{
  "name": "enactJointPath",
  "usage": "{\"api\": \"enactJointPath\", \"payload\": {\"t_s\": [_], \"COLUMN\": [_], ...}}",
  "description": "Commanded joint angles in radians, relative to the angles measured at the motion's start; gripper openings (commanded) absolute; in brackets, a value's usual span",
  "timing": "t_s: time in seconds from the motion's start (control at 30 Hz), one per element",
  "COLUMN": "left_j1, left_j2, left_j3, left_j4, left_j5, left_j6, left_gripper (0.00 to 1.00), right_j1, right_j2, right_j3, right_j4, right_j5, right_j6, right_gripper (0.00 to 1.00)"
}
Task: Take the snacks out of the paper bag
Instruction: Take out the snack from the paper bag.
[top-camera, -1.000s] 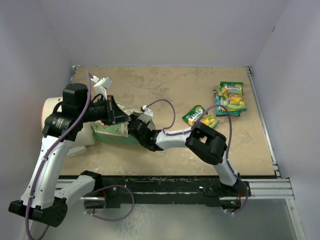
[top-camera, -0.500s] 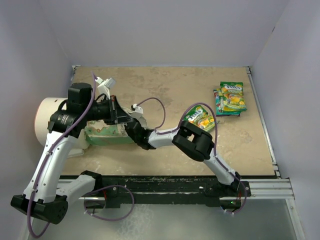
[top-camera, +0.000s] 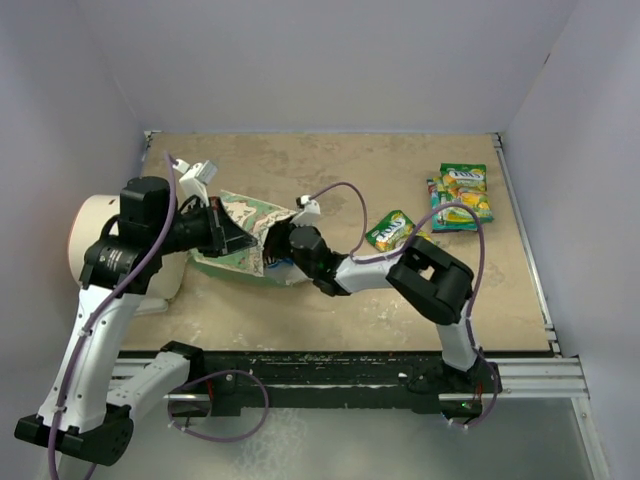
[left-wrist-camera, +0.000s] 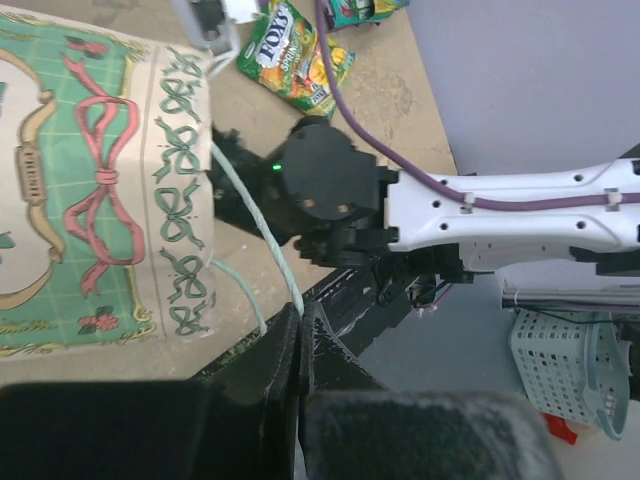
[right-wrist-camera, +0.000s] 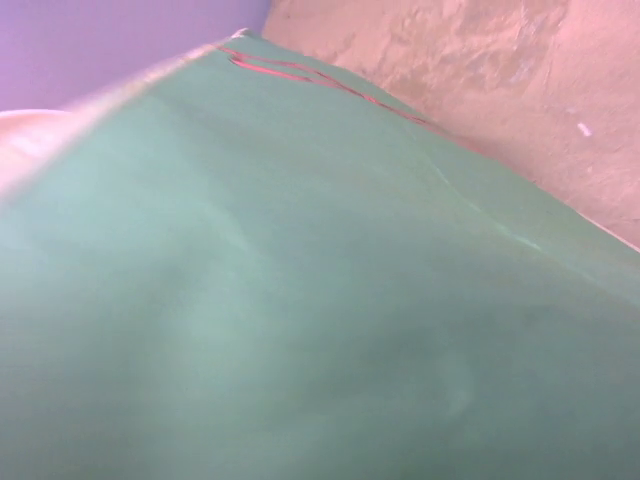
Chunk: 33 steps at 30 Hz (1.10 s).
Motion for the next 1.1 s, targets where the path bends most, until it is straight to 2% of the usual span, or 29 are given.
{"api": "enactJointPath", "payload": {"t_s": [0.0,0.3,0.43,0.8,0.97,1.07], "left_j1": [-0.003,-0.002,-0.002,-0.003,-0.002,-0.003], "left_j2": [-0.030,-0.032,-0.024,0.003,0.024,0.043], "left_j3": [0.005,-0.017,-0.016,-0.003,0.019,0.026], "left_j4": [0.026,0.081,0.087,0.077,0.079,0.087], "left_j5": [-0.054,-0.124,-0.143,-0.204,-0.223,-0.220], "left_j6": [-0.015,-0.079,-0.083,-0.082,-0.076,-0.072], "left_gripper": [0.00,0.00,0.00,0.00,0.00,0.00], "right_j1": [0.000,0.021,0.025,0.025,0.025,0.025], "right_j2": [-0.141,-0.275,-0.400,-0.830,-0.983,-1.063], "right_j3": [-0.090,-0.261,-0.309,-0.380,-0.297,-0.238], "right_j4": [0.141,0.112,0.022,-0.481,-0.816,-0.970], "right_j5": [0.003,-0.009,-0.026,-0.110,-0.173,-0.151], "right_j6": [-0.028,-0.030,-0.105,-0.431,-0.614,-0.668], "right_gripper": [0.00,0.00,0.00,0.00,0.00,0.00]}}
